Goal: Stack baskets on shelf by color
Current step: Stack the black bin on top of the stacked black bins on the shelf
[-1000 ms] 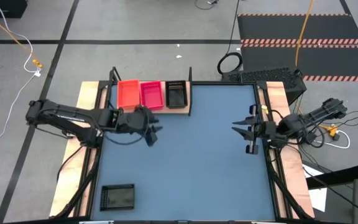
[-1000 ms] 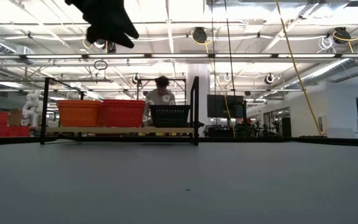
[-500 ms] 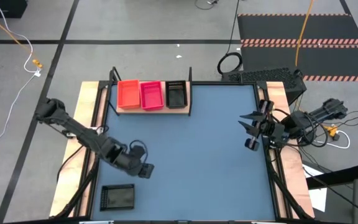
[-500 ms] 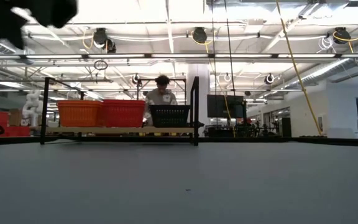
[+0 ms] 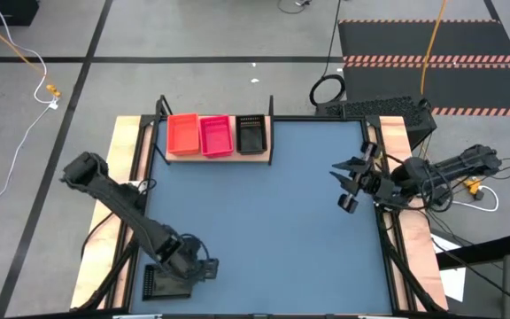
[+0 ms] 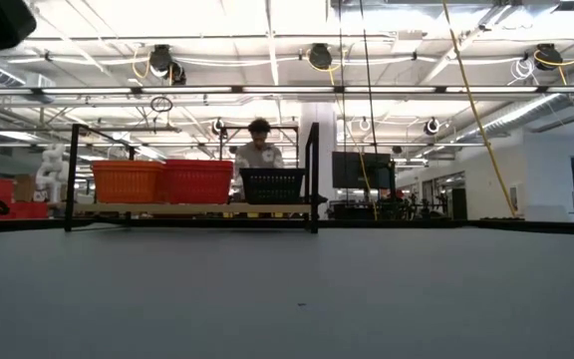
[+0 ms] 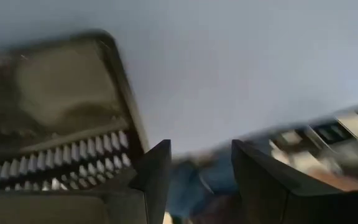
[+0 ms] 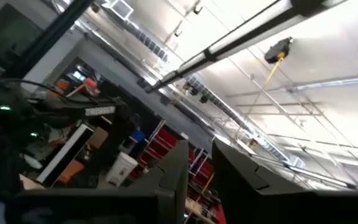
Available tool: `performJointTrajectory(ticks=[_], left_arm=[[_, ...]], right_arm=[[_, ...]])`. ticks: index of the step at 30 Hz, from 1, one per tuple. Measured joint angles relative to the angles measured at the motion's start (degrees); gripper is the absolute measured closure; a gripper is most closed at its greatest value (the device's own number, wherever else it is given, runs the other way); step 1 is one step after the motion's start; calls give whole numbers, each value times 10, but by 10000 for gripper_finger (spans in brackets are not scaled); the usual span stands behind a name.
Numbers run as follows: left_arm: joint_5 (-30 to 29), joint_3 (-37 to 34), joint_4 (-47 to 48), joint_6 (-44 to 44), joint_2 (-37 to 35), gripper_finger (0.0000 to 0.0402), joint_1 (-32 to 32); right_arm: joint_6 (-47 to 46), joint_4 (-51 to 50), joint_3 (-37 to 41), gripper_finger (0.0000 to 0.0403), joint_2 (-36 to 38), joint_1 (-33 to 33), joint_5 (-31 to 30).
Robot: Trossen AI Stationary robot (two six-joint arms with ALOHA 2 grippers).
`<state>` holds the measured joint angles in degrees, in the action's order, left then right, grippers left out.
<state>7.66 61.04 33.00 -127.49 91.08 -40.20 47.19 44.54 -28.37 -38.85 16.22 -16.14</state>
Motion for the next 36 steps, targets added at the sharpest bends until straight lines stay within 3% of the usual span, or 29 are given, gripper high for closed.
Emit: performJointTrajectory(ticks=[3, 7, 13, 16, 21, 29, 36], left_arm=[[27, 12, 62, -2, 30, 232, -7], [75, 15, 76, -4, 61, 232, -16], [74, 15, 55, 22, 79, 238, -13], [73, 15, 57, 59, 80, 274, -1], [71, 15, 55, 130, 78, 383, 19], [42, 47, 19, 198, 78, 392, 41], [10, 136, 88, 377, 78, 392, 86]], right_arm=[[-9, 11, 0, 337, -13, -12, 0], [-22, 27, 0, 337, -19, -20, 0], [-34, 31, 0, 337, -19, -20, 0], [-45, 32, 0, 337, -19, -20, 0], [-45, 32, 0, 337, -19, -20, -1], [-45, 28, 0, 337, -19, -20, -1], [-50, 23, 0, 337, -19, -20, -2]])
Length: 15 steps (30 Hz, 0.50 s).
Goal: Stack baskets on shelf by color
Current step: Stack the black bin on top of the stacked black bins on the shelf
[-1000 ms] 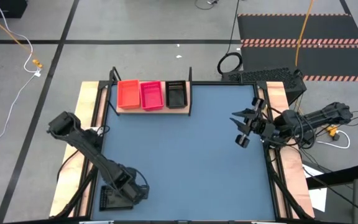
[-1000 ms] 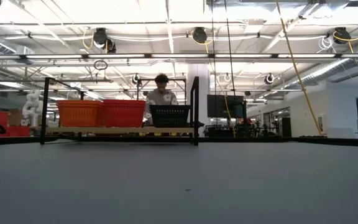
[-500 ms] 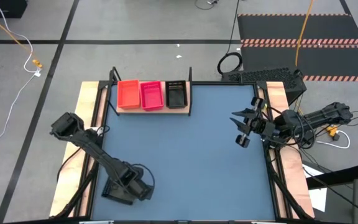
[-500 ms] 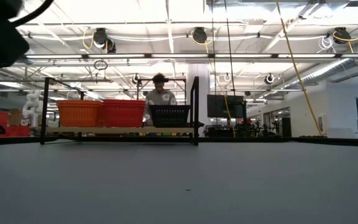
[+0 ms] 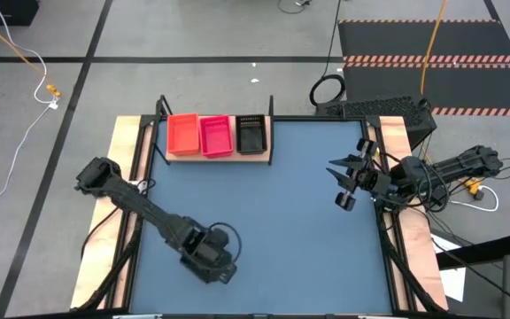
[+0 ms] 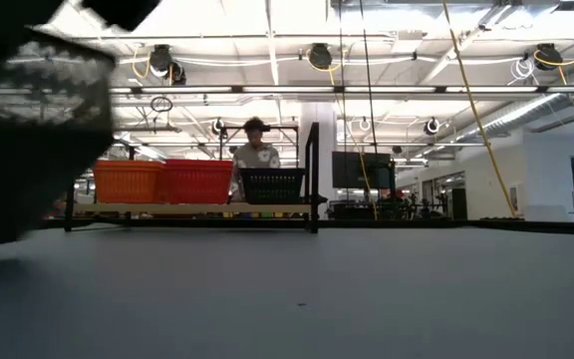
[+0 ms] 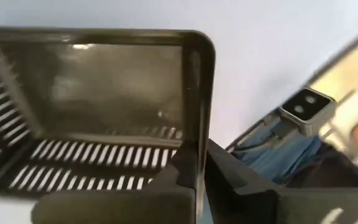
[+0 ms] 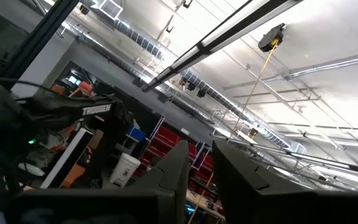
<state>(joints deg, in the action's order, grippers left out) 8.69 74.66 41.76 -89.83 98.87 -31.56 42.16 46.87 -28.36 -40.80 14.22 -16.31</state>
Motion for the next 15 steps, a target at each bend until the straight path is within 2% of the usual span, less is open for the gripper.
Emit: performJointTrajectory(ticks=[6, 10, 15], left_arm=[[-39, 101, 104, 220, 0, 393, 37], [-78, 178, 202, 331, 0, 394, 63], [-184, 265, 327, 489, 0, 394, 96]], right_arm=[[-10, 0, 0, 337, 0, 0, 0], [-10, -4, 0, 337, 0, 0, 0], [-10, -5, 0, 337, 0, 0, -1]])
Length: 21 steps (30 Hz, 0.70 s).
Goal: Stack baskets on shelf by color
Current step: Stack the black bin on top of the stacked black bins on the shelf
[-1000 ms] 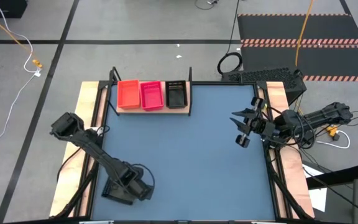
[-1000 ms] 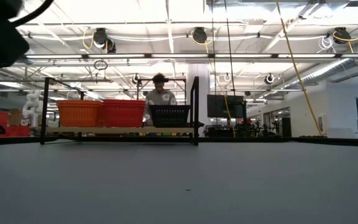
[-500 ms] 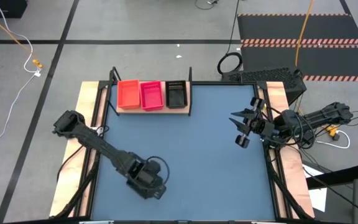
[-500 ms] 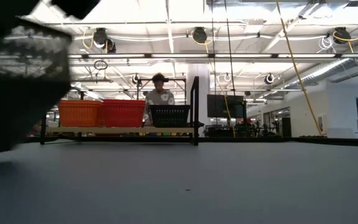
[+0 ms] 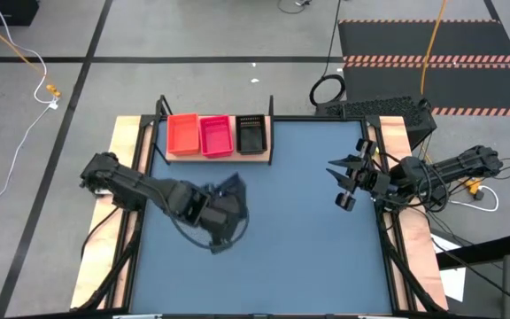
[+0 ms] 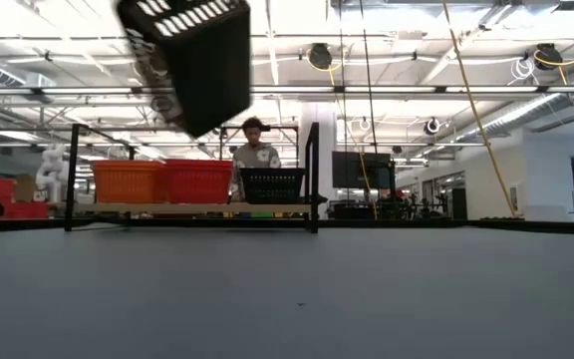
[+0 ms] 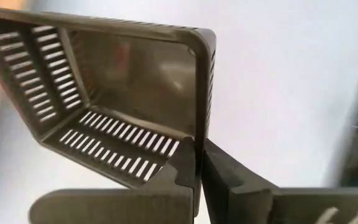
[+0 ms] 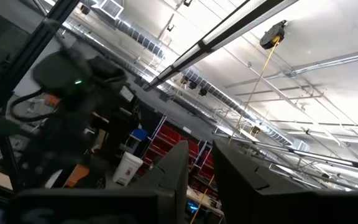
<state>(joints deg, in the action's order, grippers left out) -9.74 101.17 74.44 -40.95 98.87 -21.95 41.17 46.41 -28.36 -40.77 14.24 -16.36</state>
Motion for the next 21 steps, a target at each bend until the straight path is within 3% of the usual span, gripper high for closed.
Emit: performJointTrajectory(ticks=[5, 9, 15, 21], left_arm=[[-157, 57, 55, 188, 0, 394, 42], [-225, 71, 35, 324, 0, 394, 109], [-237, 45, -70, 431, 1, 394, 241], [-222, 30, -106, 409, 22, 394, 340]], right_arm=[[0, 0, 0, 337, 0, 0, 0], [1, 0, 0, 337, 0, 0, 0], [0, -5, 0, 337, 0, 0, 0], [0, -20, 0, 337, 0, 0, 0]])
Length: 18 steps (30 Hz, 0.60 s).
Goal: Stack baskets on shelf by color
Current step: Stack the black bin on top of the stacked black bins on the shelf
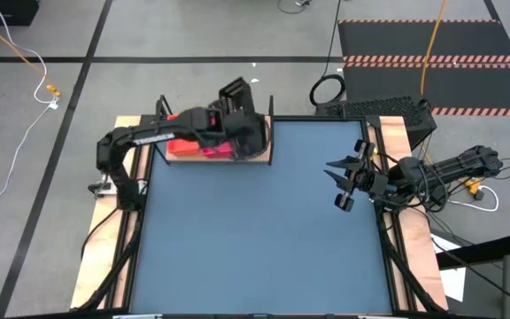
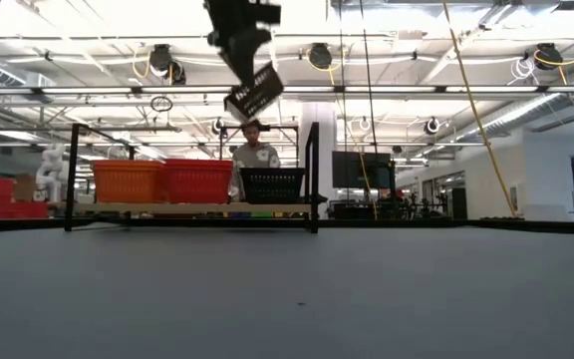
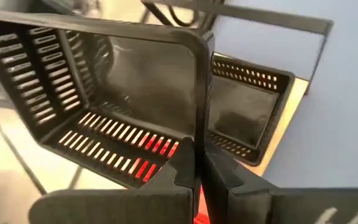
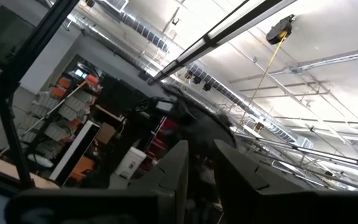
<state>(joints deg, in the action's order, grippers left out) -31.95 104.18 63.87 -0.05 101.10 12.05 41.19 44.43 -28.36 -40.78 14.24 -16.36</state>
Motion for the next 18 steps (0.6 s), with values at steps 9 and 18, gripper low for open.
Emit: performJointTrajectory(ticks=[9, 18], left_arm=[[45, 0, -6, 71, 83, 394, 12], [70, 0, -10, 51, 122, 394, 9]], right_arm=[[-15, -6, 0, 337, 0, 0, -1], [-30, -6, 0, 337, 0, 0, -1]])
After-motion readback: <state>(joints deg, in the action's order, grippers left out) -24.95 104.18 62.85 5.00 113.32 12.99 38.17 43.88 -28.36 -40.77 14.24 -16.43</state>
